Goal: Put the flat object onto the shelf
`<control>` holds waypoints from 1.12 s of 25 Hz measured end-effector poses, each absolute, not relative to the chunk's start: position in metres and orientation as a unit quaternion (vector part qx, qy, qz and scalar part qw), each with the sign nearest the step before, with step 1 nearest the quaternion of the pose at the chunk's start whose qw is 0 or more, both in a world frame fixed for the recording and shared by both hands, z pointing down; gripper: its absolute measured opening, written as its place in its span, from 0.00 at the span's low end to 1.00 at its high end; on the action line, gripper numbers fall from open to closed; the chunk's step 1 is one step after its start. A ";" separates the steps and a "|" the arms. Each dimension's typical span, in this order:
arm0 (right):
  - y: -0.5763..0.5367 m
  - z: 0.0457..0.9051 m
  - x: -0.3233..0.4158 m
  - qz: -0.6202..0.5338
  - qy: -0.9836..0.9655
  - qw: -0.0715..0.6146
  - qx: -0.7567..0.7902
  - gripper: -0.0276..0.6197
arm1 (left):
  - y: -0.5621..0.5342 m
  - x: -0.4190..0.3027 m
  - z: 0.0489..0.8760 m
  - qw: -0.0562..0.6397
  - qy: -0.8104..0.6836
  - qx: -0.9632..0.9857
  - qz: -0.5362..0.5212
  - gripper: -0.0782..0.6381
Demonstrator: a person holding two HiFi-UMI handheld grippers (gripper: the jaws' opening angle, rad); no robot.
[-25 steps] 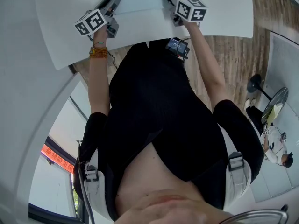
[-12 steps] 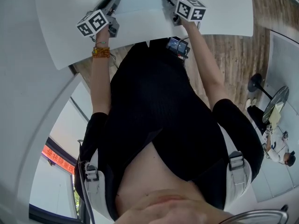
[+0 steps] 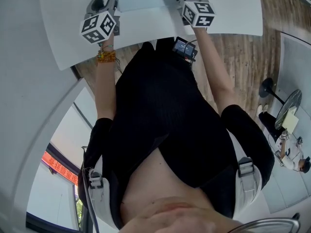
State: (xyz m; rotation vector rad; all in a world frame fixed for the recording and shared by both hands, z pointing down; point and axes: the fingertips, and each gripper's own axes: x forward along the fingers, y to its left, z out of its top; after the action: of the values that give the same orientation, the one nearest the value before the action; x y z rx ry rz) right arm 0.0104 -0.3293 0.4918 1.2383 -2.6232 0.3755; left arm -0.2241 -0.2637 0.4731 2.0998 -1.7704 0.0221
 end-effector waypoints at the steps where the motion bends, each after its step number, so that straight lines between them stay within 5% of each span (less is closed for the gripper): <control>1: -0.327 0.479 0.007 0.113 -0.894 0.099 0.422 0.42 | -0.263 -0.223 0.460 0.171 -0.640 0.749 0.009 0.39; 7: -0.303 0.403 -0.015 0.032 -0.898 0.038 0.438 0.37 | -0.251 -0.206 0.390 0.046 -0.662 0.748 0.000 0.38; 15: -0.253 0.337 -0.034 -0.051 -0.893 -0.019 0.447 0.26 | -0.213 -0.169 0.329 -0.048 -0.656 0.753 -0.033 0.22; 28: -0.201 0.349 -0.058 -0.049 -0.890 -0.034 0.452 0.11 | -0.173 -0.155 0.358 -0.036 -0.658 0.752 -0.021 0.13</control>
State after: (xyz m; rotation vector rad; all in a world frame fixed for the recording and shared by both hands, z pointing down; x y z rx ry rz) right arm -0.0577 -0.2008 0.3489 1.4512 -2.8583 -0.1561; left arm -0.1546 -0.1729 0.3577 2.4191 -2.1152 -0.0680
